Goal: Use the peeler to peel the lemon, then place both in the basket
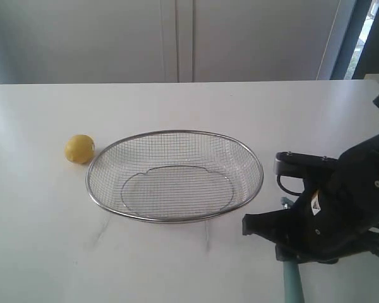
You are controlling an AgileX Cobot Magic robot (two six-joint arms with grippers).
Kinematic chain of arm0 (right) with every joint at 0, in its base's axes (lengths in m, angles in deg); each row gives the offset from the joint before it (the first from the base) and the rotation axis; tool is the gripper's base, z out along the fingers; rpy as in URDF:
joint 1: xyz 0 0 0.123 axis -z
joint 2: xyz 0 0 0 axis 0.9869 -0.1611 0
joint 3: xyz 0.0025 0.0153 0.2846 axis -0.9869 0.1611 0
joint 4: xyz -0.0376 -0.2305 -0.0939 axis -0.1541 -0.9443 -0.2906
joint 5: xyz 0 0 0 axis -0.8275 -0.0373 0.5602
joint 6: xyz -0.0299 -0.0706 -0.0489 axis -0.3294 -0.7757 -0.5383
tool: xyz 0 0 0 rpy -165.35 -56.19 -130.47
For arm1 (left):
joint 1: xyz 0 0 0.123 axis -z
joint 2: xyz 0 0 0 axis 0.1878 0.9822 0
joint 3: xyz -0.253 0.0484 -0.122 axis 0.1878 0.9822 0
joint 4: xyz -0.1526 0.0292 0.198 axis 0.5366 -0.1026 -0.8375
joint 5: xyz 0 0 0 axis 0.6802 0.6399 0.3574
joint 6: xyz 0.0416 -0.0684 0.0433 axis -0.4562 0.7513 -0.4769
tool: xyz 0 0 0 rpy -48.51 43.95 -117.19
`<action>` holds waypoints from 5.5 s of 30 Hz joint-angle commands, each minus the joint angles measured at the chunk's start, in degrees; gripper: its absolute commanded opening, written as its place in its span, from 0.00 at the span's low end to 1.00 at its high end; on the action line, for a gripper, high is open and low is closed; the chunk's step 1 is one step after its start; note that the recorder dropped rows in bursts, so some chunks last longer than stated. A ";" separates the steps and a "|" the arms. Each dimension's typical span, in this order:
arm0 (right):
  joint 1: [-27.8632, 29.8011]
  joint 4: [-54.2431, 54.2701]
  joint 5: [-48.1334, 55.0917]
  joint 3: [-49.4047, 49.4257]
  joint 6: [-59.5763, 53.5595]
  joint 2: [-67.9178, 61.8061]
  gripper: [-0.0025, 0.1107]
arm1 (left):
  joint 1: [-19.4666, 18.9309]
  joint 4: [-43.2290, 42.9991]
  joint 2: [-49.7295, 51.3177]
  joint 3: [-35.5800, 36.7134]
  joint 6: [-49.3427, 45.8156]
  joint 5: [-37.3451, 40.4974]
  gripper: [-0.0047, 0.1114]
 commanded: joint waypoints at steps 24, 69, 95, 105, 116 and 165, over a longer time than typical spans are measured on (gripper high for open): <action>-0.03 -0.80 4.00 -3.26 -30.98 5.88 0.02 | 0.45 0.64 -0.25 0.54 -0.08 0.18 0.04; -0.03 -3.60 4.00 -13.30 -40.17 8.68 0.02 | 0.45 0.64 -0.25 0.54 -0.08 0.18 0.04; 0.07 -1.71 10.02 -16.78 -46.63 5.04 0.02 | 0.45 0.64 -0.25 0.54 -0.08 0.18 0.04; 0.07 -1.12 9.42 -16.78 -46.63 5.06 0.02 | 0.45 0.64 -0.25 0.54 -0.08 0.18 0.04; 0.07 -1.12 9.42 -16.78 -46.63 5.06 0.02 | 0.45 0.64 -0.25 0.54 -0.08 0.18 0.04; 0.07 -0.80 9.55 -16.78 -46.63 5.06 0.02 | 0.45 0.72 -0.25 -5.50 -0.08 -20.21 0.04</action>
